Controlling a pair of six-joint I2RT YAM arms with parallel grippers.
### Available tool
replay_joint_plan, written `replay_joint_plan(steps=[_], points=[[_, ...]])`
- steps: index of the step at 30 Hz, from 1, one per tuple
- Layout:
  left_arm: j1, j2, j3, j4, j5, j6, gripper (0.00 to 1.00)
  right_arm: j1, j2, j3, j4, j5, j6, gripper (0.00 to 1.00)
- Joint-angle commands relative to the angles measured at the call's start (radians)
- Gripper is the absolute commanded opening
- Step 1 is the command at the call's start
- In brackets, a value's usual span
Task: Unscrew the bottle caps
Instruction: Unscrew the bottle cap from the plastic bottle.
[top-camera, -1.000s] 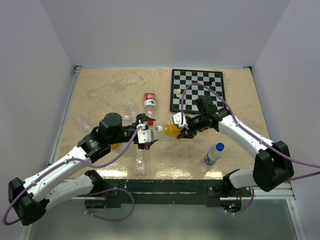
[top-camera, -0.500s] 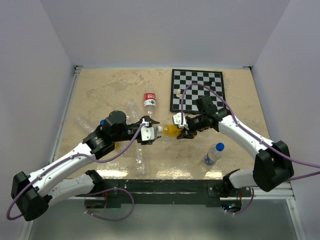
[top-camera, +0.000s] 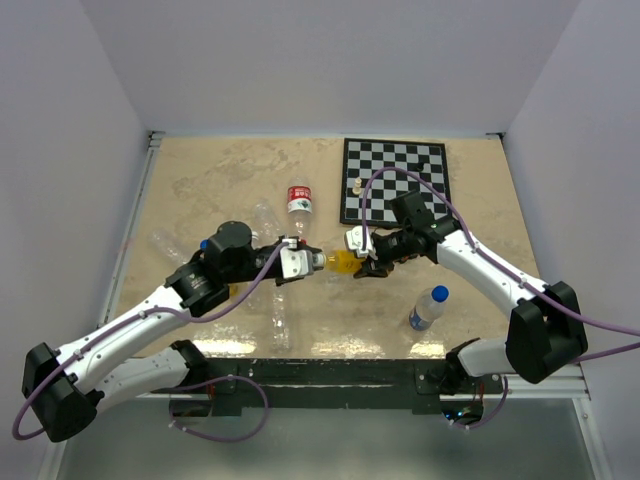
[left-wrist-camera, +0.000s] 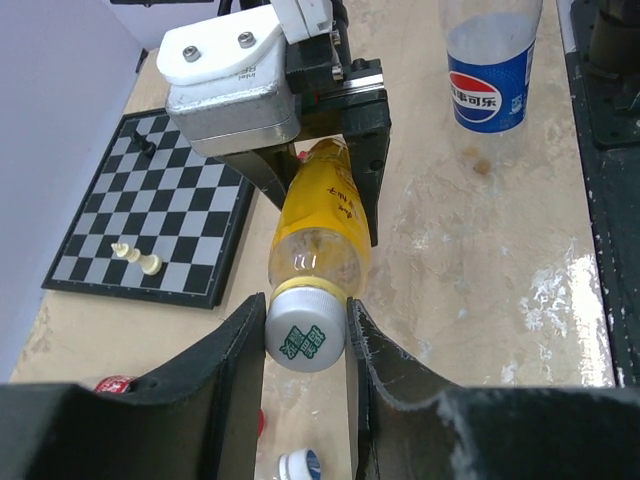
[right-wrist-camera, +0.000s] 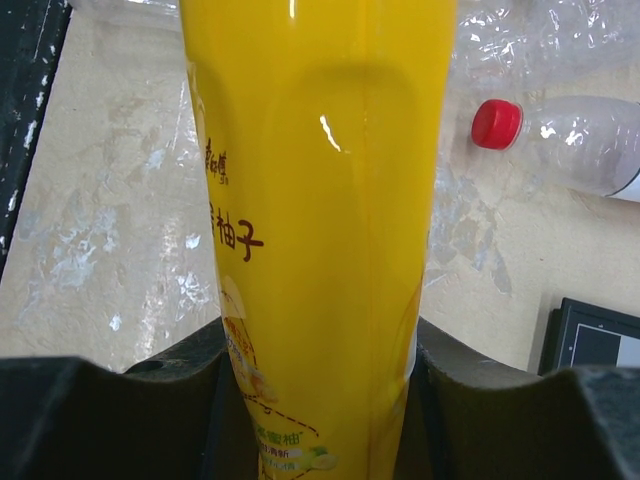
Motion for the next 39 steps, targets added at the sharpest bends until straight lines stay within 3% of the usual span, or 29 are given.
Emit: replay_joint_plan(steps=[1, 4, 7, 11, 32, 39], points=[[0.001, -0.006, 0.063, -0.023, -0.039, -0.105, 0.0, 0.005, -0.006, 0.026, -0.001, -0.027, -0.006, 0.0], [0.001, 0.002, 0.11, -0.055, -0.115, -0.348, 0.0, 0.006, -0.004, 0.026, -0.001, -0.024, -0.006, 0.0], [0.001, 0.001, 0.173, -0.113, -0.36, -0.745, 0.0, 0.006, -0.001, 0.026, -0.003, -0.025, -0.006, 0.0], [0.001, 0.036, 0.274, -0.262, -0.47, -0.989, 0.0, 0.006, 0.007, 0.026, 0.0, -0.024, -0.004, 0.0], [0.003, -0.016, 0.244, -0.265, -0.643, -0.972, 0.0, 0.006, 0.007, 0.026, 0.0, -0.018, -0.003, 0.0], [0.005, -0.045, 0.232, -0.29, -0.642, -0.989, 0.0, 0.006, 0.002, 0.027, -0.001, -0.022, -0.004, 0.0]])
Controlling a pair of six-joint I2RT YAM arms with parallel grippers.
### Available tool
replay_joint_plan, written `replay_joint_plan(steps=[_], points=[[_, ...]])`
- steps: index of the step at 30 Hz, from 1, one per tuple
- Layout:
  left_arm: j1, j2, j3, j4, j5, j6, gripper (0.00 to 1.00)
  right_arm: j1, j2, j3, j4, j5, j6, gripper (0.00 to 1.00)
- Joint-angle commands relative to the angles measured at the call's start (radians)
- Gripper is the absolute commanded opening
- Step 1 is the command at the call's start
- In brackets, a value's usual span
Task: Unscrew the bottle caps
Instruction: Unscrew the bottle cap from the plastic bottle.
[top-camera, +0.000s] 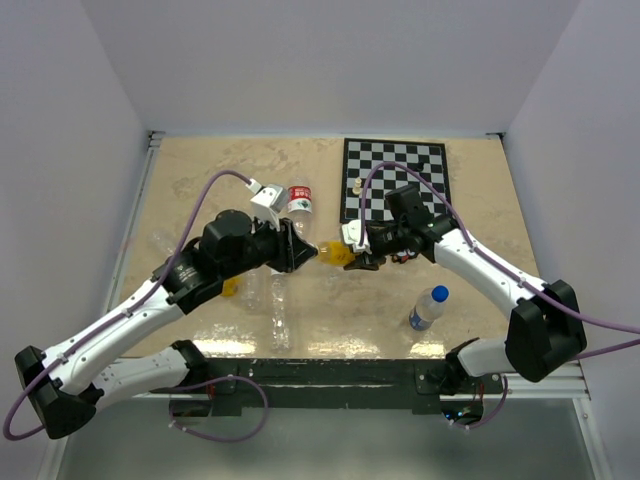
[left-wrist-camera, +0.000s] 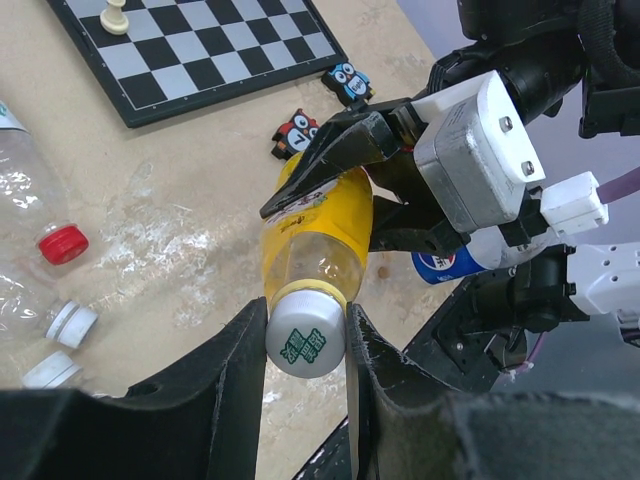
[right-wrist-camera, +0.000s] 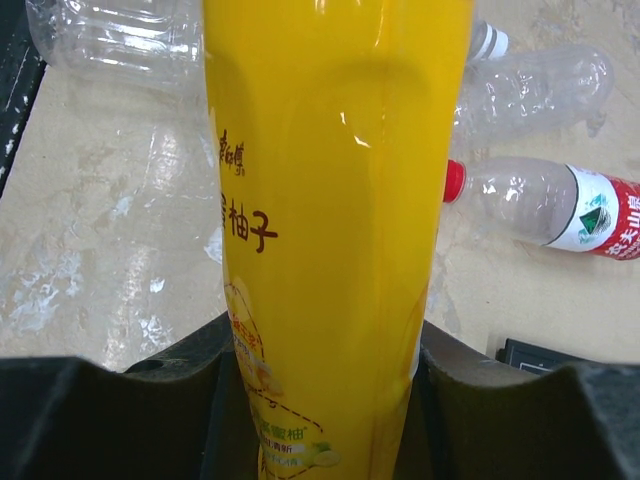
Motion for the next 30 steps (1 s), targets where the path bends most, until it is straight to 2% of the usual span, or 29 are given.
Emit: replay_joint_plan(steps=[1, 7, 12, 17, 23, 30], points=[[0.032, -0.053, 0.026, -0.003, -0.186, 0.0, 0.0, -0.011, -0.01, 0.004, -0.1, -0.001, -0.043, 0.0], [0.043, 0.002, 0.03, -0.028, -0.188, -0.259, 0.0, -0.011, -0.015, 0.002, -0.098, 0.004, -0.043, 0.0], [0.044, 0.088, 0.096, -0.181, -0.234, -0.49, 0.0, -0.009, -0.019, 0.004, -0.096, 0.005, -0.041, 0.0], [0.046, 0.051, 0.072, -0.178, -0.219, -0.671, 0.0, -0.009, -0.022, 0.002, -0.096, 0.007, -0.041, 0.0], [0.055, 0.011, 0.036, -0.158, -0.183, -0.777, 0.0, -0.011, -0.025, 0.002, -0.096, 0.008, -0.043, 0.0], [0.147, -0.066, -0.048, -0.139, -0.096, -0.808, 0.0, -0.009, -0.03, 0.002, -0.098, 0.007, -0.043, 0.0]])
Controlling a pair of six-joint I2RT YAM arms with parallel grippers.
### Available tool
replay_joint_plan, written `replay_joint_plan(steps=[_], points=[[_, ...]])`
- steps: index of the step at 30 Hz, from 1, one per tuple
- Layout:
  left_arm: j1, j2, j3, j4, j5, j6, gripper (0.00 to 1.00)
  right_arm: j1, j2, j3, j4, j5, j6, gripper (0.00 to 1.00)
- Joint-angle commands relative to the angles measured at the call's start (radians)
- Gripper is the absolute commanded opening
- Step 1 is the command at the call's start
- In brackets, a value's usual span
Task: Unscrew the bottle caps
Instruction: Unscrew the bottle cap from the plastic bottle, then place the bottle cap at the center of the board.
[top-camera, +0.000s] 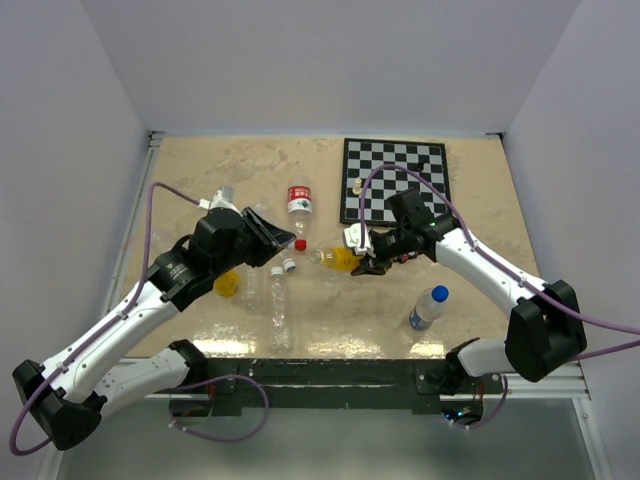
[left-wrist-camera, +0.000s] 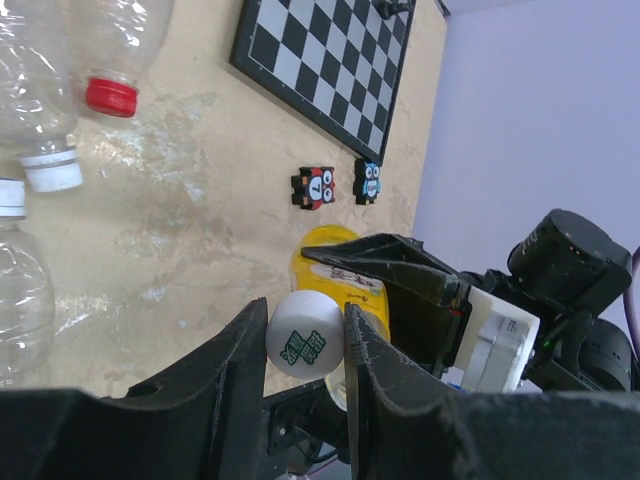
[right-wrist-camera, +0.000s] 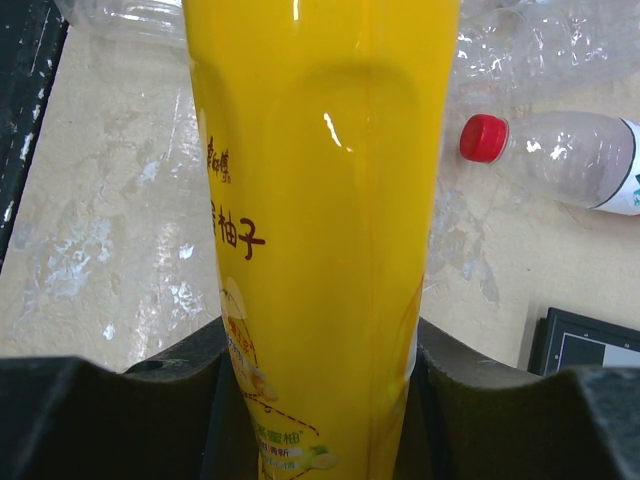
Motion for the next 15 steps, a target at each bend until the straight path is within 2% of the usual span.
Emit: replay_joint_plan(steps=[1, 7, 15], points=[[0.053, -0.047, -0.05, 0.038, 0.071, -0.054, 0.0, 0.0, -0.031, 0.003, -0.007, -0.013, -0.016, 0.0], [0.081, -0.032, -0.075, 0.053, 0.125, -0.027, 0.0, 0.0, -0.036, 0.003, -0.01, -0.016, -0.022, 0.0], [0.085, -0.024, -0.039, 0.016, 0.102, 0.035, 0.0, 0.0, -0.036, 0.003, -0.015, -0.015, -0.026, 0.0]])
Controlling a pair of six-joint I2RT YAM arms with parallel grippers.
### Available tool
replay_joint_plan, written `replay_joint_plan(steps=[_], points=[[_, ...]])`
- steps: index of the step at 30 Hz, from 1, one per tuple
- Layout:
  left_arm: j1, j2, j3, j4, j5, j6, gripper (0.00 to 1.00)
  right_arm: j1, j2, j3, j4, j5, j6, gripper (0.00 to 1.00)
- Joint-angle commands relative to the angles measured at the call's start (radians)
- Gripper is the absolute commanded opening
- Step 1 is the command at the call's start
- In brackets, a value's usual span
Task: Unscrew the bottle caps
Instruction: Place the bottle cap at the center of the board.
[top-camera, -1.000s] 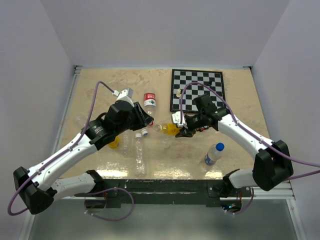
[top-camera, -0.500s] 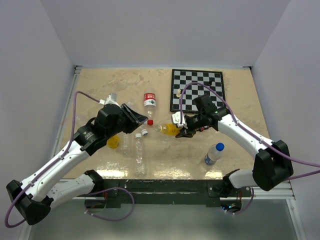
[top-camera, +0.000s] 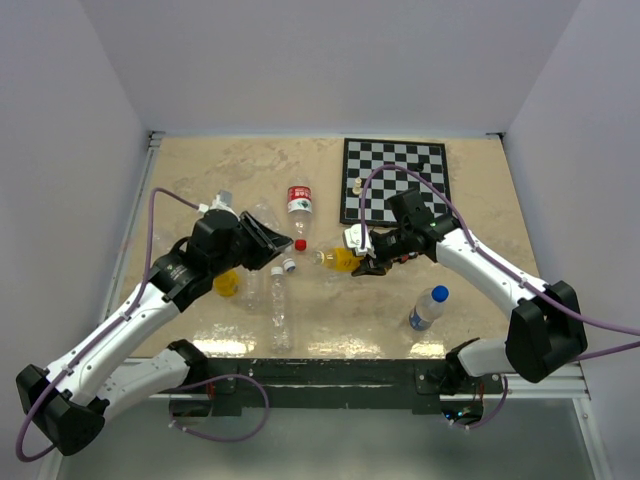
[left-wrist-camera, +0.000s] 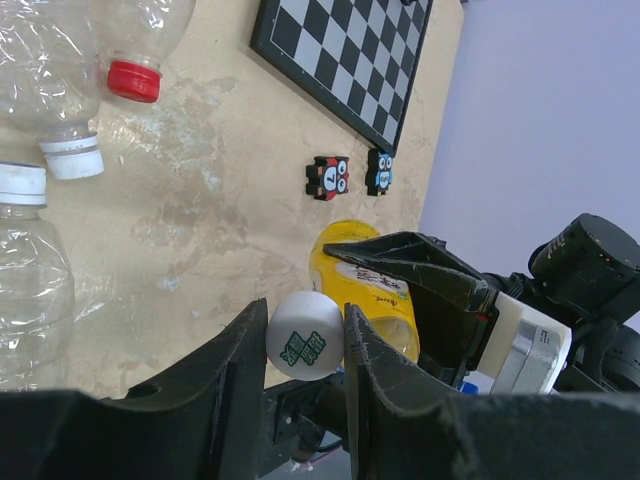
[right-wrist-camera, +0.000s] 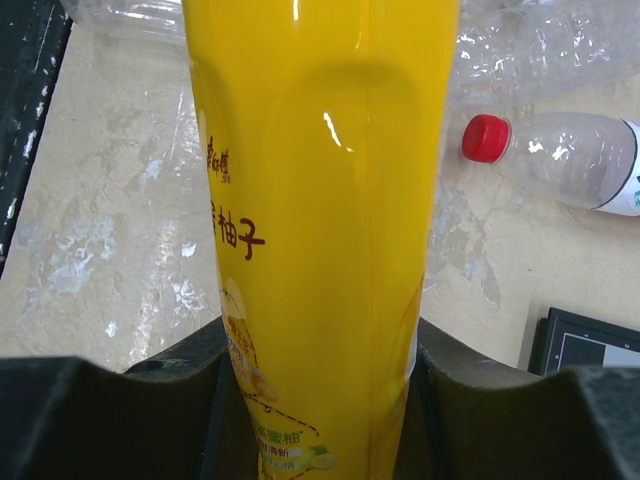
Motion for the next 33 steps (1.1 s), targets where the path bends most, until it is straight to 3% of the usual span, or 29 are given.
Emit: replay_joint_plan(steps=[1, 27, 33], points=[[0.01, 0.0, 0.04, -0.011, -0.019, 0.052, 0.0, 0.0, -0.031, 0.003, -0.003, -0.015, -0.016, 0.0], [0.028, -0.016, 0.05, -0.022, -0.072, 0.11, 0.0, -0.003, -0.031, 0.003, -0.005, -0.016, -0.018, 0.0], [0.028, 0.006, 0.079, 0.018, -0.104, 0.217, 0.0, -0.003, -0.031, 0.004, -0.003, -0.016, -0.016, 0.0]])
